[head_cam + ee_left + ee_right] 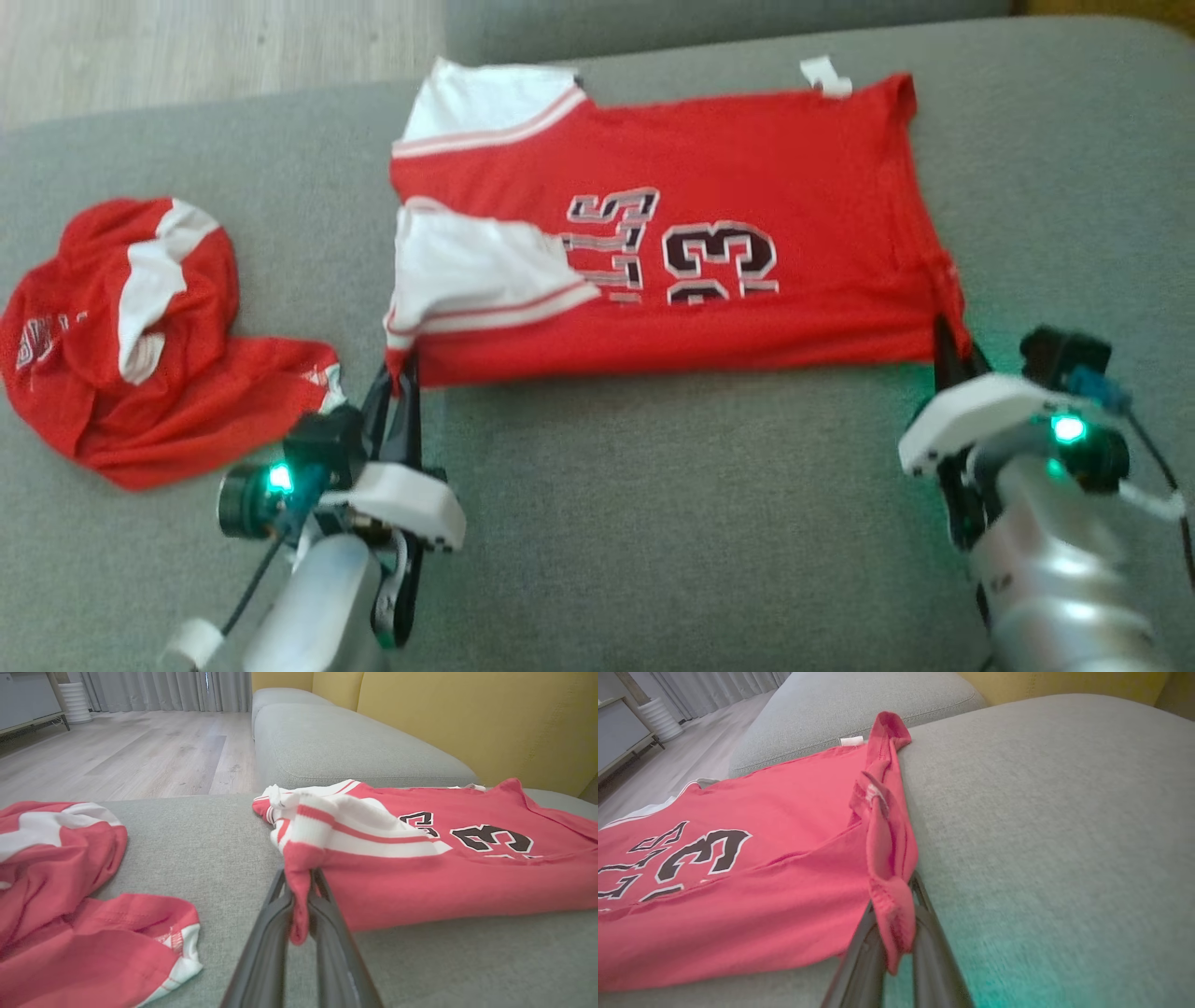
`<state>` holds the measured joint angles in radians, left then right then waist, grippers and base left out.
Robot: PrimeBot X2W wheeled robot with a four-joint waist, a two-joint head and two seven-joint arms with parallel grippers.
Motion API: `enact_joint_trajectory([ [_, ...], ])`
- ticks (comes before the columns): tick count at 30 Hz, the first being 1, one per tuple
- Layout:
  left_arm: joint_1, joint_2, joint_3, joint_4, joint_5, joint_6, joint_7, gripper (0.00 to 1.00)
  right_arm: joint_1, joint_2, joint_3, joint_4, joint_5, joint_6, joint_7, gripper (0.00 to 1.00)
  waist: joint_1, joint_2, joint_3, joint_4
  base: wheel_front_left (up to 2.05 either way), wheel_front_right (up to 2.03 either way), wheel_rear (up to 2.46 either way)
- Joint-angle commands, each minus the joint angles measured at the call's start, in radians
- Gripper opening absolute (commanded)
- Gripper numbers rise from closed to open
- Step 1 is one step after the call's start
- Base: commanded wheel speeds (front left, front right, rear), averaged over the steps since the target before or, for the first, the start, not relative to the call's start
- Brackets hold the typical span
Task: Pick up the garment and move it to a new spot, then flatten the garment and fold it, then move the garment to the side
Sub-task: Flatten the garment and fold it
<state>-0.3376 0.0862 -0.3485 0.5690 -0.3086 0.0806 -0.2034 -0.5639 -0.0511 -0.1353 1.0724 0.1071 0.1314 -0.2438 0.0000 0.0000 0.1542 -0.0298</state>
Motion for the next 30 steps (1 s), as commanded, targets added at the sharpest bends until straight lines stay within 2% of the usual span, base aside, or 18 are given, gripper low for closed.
enact_joint_trajectory([
  [1, -0.007, 0.026, 0.031, -0.037, -0.004, 0.008, -0.006, 0.0, 0.001, 0.001, 0.024, -0.035, 0.004, -0.001, -0.015, 0.0, 0.0, 0.0, -0.022, -0.01, 0.0, 0.0, 0.0],
  [9, 0.12, 0.04, 0.008, -0.125, -0.012, 0.018, 0.023, 0.0, 0.106, 0.001, 0.03, -0.119, 0.013, -0.001, 0.029, 0.0, 0.0, 0.0, -0.089, -0.03, 0.0, 0.0, 0.0],
  [17, 0.257, 0.05, -0.019, -0.243, -0.021, 0.041, 0.075, 0.0, 0.261, 0.001, 0.018, -0.29, 0.035, -0.001, 0.123, 0.0, 0.0, 0.0, -0.128, -0.038, 0.0, 0.0, 0.0],
  [29, 0.294, 0.064, -0.034, -0.288, -0.02, 0.064, 0.113, 0.0, 0.393, 0.001, 0.008, -0.507, 0.056, -0.001, 0.241, 0.0, 0.0, 0.0, -0.133, -0.049, 0.0, 0.0, 0.0],
  [30, 0.295, 0.065, -0.035, -0.287, -0.02, 0.066, 0.115, 0.0, 0.399, 0.001, 0.007, -0.524, 0.058, -0.001, 0.246, 0.47, 0.0, 0.0, -0.13, -0.05, 0.0, 0.0, 0.0],
])
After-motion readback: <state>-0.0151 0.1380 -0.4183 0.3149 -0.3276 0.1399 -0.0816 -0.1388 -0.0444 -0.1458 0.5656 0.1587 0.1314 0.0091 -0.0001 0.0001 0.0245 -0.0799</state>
